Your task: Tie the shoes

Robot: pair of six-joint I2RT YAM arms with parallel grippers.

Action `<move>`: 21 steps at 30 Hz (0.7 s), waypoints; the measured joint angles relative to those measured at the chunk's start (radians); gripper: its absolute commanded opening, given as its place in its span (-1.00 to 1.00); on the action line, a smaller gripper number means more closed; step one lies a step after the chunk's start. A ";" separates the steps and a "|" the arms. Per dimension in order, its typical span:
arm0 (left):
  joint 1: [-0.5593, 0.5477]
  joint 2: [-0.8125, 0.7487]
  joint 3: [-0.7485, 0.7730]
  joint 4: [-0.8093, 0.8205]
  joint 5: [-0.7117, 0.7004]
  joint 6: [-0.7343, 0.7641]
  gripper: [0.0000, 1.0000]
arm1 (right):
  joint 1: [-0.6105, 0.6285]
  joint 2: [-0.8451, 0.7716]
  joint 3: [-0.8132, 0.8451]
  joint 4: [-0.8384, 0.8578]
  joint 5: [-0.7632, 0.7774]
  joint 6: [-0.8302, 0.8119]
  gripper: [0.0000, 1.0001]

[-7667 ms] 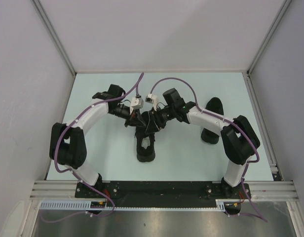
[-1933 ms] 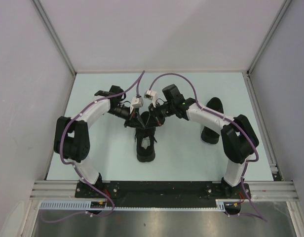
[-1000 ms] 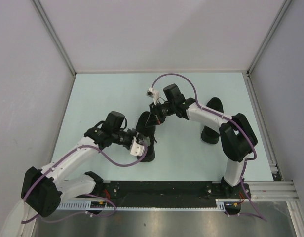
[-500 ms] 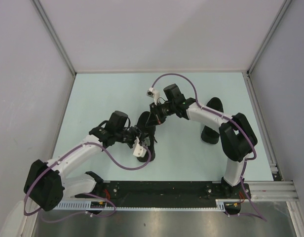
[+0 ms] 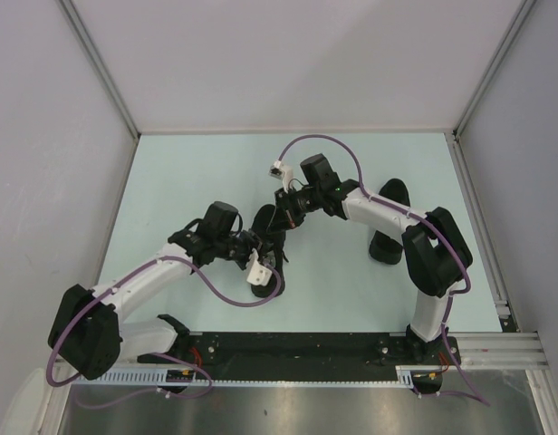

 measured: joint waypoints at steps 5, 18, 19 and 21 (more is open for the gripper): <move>0.000 0.002 0.002 0.000 0.003 0.006 -0.15 | 0.000 0.000 0.000 0.000 0.000 0.000 -1.00; -0.002 0.041 0.045 0.014 0.013 0.007 -0.44 | 0.000 0.000 0.000 0.006 0.000 0.001 -1.00; -0.002 0.043 0.046 0.016 0.013 0.006 -0.49 | 0.000 0.000 0.000 0.007 0.000 0.001 -1.00; -0.003 0.047 0.046 0.016 0.014 0.008 -0.66 | 0.000 0.000 0.000 0.008 0.000 0.001 -1.00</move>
